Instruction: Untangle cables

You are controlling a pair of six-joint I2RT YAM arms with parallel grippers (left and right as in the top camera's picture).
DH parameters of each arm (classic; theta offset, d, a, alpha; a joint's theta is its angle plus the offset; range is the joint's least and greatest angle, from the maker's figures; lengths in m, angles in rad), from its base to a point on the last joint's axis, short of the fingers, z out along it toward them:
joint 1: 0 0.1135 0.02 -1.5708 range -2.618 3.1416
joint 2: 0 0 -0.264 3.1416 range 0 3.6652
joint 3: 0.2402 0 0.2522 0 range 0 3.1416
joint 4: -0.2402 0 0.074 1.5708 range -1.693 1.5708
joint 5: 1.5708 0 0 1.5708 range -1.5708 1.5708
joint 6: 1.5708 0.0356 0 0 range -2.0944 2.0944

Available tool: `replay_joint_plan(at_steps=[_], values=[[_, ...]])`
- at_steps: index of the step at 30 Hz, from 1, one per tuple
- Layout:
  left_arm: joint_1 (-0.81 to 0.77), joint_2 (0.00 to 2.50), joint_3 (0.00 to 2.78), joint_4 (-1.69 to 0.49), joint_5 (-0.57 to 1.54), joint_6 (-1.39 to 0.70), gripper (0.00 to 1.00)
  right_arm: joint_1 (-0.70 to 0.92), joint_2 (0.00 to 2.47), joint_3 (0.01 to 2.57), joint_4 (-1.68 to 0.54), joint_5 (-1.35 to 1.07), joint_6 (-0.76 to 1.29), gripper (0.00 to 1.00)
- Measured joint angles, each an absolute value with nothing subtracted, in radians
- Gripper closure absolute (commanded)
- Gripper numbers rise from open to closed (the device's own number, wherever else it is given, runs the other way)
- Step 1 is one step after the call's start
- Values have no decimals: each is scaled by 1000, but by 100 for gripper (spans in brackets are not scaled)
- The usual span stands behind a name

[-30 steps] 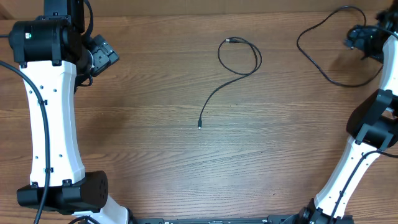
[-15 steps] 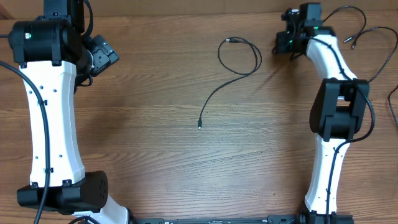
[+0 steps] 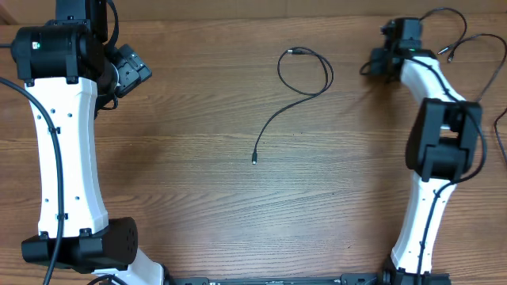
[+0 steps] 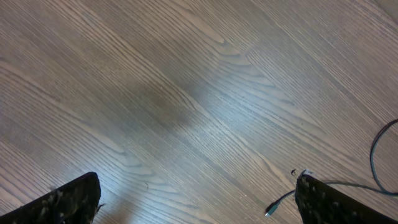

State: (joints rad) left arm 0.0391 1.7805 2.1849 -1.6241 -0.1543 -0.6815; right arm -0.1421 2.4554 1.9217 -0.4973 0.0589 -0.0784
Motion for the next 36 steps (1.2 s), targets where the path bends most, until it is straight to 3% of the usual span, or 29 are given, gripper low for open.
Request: replay_joint_plan(at_steps=[6,10,12,14,21,27,36], values=[[39,1781,2185,-1624,-154,-682,0,-302,2449,1945,-588,72,30,94],[39,1781,2185,-1624,-154,-682,0,-373,2449,2006,-739,12,60,67],[39,1781,2185,-1624,-154,-682,0,-371,2449,2052,-814,-25,64,61],[39,1781,2185,-1624,-154,-682,1,-348,2442,2108,-882,-75,68,61],[39,1781,2185,-1624,-154,-682,0,-89,2326,2206,-1013,-301,80,92],[39,1781,2185,-1624,-154,-682,0,154,2322,2093,-846,-332,79,94],[39,1781,2185,-1624,-154,-682,0,341,2324,1840,-514,-204,78,95]])
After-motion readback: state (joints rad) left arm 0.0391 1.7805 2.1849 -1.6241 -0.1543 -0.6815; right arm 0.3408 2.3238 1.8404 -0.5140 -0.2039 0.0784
